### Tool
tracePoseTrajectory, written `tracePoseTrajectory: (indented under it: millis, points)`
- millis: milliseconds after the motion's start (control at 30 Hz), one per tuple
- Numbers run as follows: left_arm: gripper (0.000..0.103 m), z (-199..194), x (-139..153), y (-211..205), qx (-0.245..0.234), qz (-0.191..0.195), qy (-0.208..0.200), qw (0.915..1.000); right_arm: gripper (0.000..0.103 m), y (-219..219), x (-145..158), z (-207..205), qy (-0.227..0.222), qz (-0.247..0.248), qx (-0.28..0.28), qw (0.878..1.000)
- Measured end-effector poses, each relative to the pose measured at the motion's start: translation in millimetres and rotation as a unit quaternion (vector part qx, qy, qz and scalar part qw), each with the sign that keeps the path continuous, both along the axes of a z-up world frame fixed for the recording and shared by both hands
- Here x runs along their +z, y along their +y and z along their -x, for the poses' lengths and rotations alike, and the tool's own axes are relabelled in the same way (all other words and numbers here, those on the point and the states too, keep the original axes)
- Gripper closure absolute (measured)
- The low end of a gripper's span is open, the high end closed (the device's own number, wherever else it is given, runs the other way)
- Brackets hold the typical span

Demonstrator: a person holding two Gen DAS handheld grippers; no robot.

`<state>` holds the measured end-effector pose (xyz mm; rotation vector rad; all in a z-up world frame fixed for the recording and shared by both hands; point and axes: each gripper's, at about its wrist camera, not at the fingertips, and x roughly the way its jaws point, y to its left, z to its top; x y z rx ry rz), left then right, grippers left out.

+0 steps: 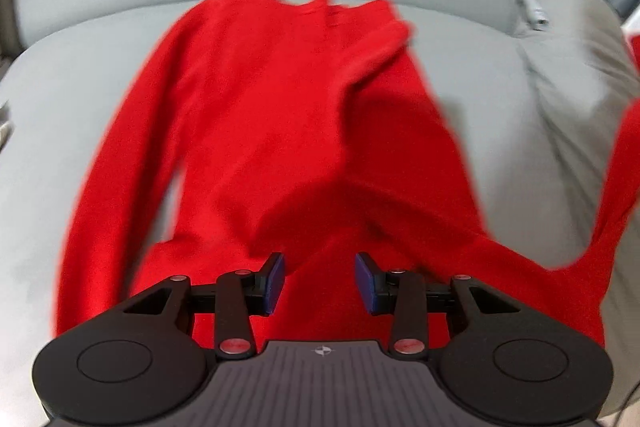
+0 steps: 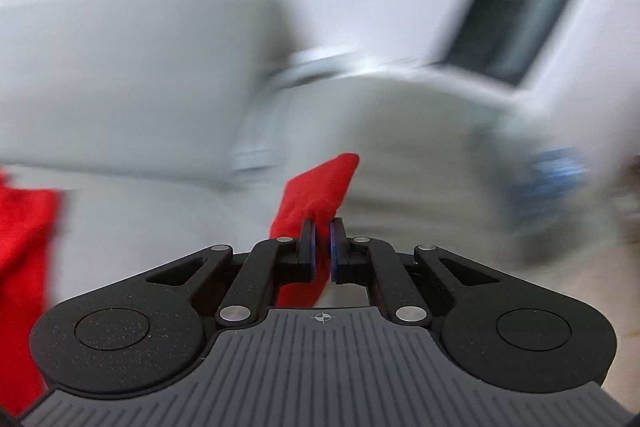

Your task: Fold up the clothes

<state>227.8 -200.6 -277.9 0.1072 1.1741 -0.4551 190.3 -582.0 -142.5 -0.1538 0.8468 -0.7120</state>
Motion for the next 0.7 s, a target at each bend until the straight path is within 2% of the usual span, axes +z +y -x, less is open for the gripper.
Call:
tracePoseTrajectory:
  millis: [133,233,300,333,367,467,567,600,633,700]
  points:
    - [0.066,11,10,-36,-0.048,0.028,0.0,0.9985,0.097,-30,48,44,0.026,0.082,-0.067,0.994]
    - [0.066,23,17,-52,-0.079,0.039,0.001,0.9961,0.094,-42,53,47,0.068,0.12,-0.094,0.986]
    - [0.065,29,18,-56,-0.093,0.039,0.004,0.9949,0.069,-49,33,24,0.102,0.119,-0.083,0.984]
    - [0.065,30,16,-55,-0.099,0.036,0.008,0.9945,0.041,-51,19,10,0.113,0.113,-0.069,0.985]
    - [0.065,31,16,-53,-0.101,0.032,0.009,0.9943,0.026,-50,7,-3,0.124,0.103,-0.058,0.985]
    - [0.062,28,12,-43,-0.094,0.018,0.005,0.9954,0.025,-32,-29,-30,0.159,0.062,-0.019,0.985]
    - [0.061,18,5,-25,-0.057,0.001,0.0,0.9984,0.025,0,-44,-30,0.145,0.024,0.015,0.989]
    - [0.061,14,3,-19,-0.042,-0.004,-0.002,0.9991,0.027,13,-49,-31,0.135,-0.002,0.034,0.99]
    - [0.061,9,1,-12,-0.027,-0.007,-0.004,0.9996,0.034,30,-56,-34,0.115,-0.048,0.071,0.99]
    - [0.061,-1,1,2,0.003,-0.003,-0.008,1.0,0.044,57,-67,-41,0.085,-0.127,0.127,0.98]
